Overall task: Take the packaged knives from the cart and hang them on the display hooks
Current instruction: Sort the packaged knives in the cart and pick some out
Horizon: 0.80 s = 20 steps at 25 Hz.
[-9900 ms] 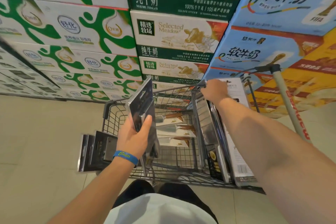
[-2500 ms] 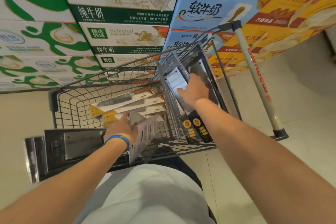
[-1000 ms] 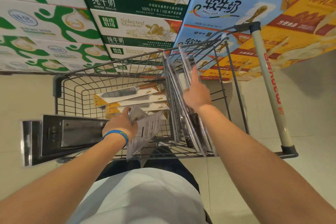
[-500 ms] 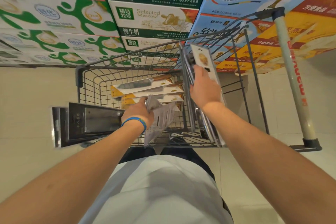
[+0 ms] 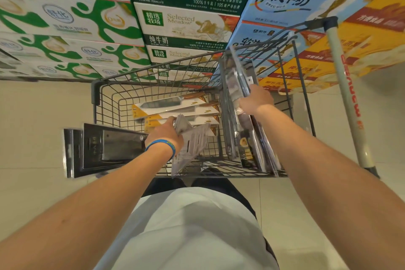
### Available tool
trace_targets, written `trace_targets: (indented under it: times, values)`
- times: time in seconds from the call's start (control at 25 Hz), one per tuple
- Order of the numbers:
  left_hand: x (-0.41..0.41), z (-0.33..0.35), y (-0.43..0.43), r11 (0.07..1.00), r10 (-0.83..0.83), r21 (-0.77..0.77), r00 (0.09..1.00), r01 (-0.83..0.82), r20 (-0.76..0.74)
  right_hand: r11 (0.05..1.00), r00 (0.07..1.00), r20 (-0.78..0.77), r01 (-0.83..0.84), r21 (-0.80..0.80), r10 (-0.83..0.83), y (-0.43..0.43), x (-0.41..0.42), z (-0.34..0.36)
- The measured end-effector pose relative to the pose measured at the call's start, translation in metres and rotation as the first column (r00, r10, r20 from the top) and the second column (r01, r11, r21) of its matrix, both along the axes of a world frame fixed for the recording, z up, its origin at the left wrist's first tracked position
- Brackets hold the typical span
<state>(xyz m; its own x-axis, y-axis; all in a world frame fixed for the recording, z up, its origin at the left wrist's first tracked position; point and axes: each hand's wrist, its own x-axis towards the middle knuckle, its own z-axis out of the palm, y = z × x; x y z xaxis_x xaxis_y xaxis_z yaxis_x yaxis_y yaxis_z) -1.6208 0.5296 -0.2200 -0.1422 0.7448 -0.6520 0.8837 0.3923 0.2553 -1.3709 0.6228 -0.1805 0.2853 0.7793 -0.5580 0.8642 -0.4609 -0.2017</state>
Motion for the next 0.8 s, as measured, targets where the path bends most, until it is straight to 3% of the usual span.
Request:
trace_targets:
  times: [0.12,0.2,0.32,0.56,0.68,0.8]
  values:
    - [-0.002,-0.001,0.001,1.0,-0.018,-0.004,1.0,0.018,0.003,0.987,0.991,-0.041,0.132,0.092,-0.129,-0.009,0.024,0.034]
    - [-0.003,-0.002,0.002,1.0,-0.025,-0.015,1.0,0.025,0.012,0.912,0.949,-0.252,0.264,0.313,-0.188,-0.021,0.032,0.066]
    - [-0.006,-0.001,0.005,0.999,-0.037,-0.034,0.999,0.038,0.026,0.735,0.789,-0.605,0.474,0.484,-0.111,-0.021,0.015,0.133]
    - [-0.023,0.003,0.01,0.998,-0.051,-0.031,0.997,0.053,0.053,0.427,0.645,-0.753,0.649,0.63,0.13,-0.007,-0.035,0.234]
    - [-0.027,0.011,0.014,0.996,-0.067,-0.053,0.996,0.071,0.066,0.457,0.521,-0.829,0.698,0.552,0.205,-0.018,-0.07,0.228]
    - [-0.031,0.012,0.014,0.998,-0.066,-0.014,0.995,0.068,0.08,0.607,0.528,-0.848,0.66,0.443,0.045,-0.054,-0.109,0.17]
